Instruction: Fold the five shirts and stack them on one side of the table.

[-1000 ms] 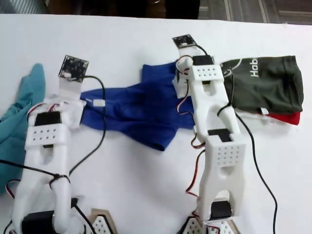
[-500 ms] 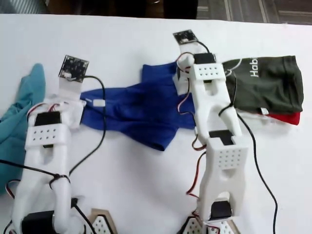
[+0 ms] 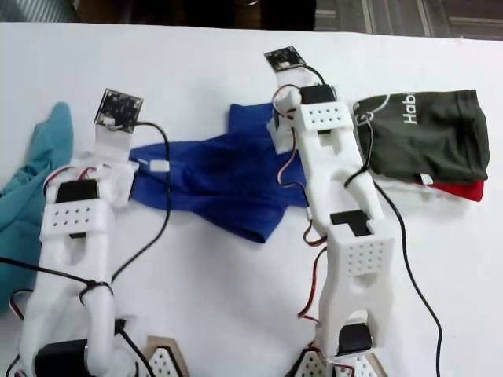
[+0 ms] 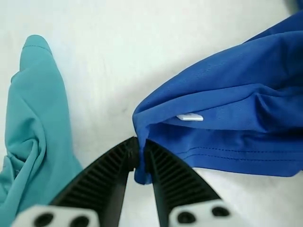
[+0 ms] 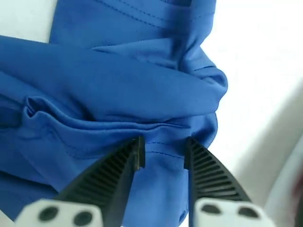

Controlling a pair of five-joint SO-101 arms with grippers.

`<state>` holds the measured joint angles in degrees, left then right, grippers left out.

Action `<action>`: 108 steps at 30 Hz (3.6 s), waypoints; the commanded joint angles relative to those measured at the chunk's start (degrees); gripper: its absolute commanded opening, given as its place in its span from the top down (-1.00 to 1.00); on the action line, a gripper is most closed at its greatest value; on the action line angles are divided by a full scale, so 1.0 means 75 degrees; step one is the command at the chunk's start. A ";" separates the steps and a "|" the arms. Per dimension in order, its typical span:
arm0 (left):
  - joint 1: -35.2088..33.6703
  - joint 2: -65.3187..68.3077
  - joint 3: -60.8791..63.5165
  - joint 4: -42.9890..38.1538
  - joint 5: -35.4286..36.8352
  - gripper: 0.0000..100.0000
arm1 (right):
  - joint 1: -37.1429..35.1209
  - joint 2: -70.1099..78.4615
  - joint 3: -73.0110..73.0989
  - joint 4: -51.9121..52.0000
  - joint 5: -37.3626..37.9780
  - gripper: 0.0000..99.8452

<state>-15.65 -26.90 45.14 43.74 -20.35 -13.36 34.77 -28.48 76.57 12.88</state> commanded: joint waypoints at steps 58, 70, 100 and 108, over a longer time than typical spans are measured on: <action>0.0340 -0.0094 -0.8152 0.5966 -0.0598 0.95 | 0.0404 -0.7578 -0.0352 0.0404 0.0539 0.96; 0.0352 -0.0094 -1.0333 0.6904 -0.0586 0.95 | 0.0404 -0.8996 -0.0352 0.0358 0.0598 0.96; 0.0316 -0.1160 -1.1376 0.7807 -0.0563 0.95 | 0.0416 -1.1317 -0.0352 0.0545 0.0821 0.96; 0.0340 -0.2801 -0.8844 0.7537 -0.0539 0.95 | 0.0416 -1.1927 -0.0352 0.0358 0.0832 0.96</action>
<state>-13.45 -44.04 -25.71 101.41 -24.22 -10.90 -53.67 -29.80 80.35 18.77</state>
